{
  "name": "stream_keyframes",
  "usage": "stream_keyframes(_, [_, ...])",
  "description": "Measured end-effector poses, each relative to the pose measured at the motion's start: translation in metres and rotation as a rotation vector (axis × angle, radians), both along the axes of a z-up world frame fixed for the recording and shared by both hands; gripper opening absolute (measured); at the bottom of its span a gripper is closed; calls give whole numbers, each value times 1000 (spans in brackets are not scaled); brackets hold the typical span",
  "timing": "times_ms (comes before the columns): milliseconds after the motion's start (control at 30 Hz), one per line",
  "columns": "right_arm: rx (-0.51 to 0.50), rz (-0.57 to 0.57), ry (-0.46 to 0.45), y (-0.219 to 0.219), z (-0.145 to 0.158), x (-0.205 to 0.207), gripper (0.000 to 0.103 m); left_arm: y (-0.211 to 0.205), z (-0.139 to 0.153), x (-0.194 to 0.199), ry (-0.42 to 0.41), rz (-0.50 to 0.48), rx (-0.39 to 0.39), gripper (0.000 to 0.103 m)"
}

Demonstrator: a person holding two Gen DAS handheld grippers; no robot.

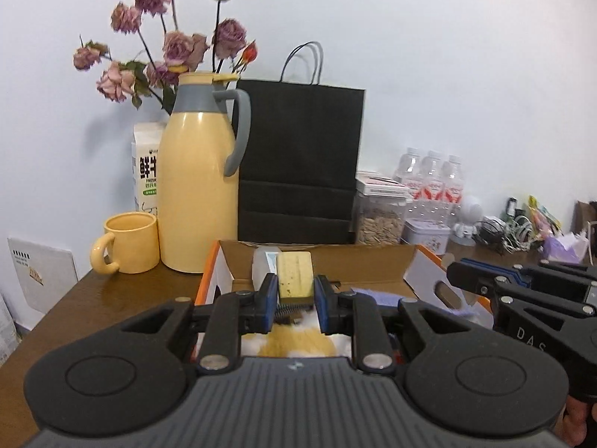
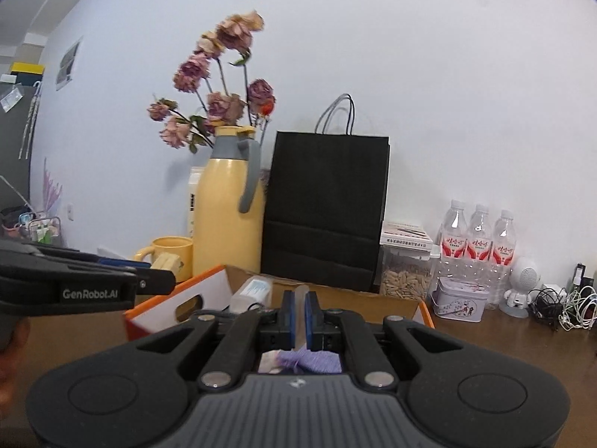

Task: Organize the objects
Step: 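Carry the yellow block and clear item into the box and open both grippers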

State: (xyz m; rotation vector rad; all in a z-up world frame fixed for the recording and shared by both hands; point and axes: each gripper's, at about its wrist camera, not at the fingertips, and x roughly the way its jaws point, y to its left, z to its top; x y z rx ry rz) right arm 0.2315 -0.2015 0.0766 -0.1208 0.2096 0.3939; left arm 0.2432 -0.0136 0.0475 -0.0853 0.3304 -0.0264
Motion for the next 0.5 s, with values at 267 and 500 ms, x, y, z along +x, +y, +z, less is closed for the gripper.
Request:
stream_keyframes(267, [26, -50, 100, -2, -11, 76, 4, 9, -9, 64, 54, 32, -30, 22])
stream_keyframes(500, [83, -85, 182, -14, -32, 120, 4, 15, -25, 100, 117, 43, -54, 21])
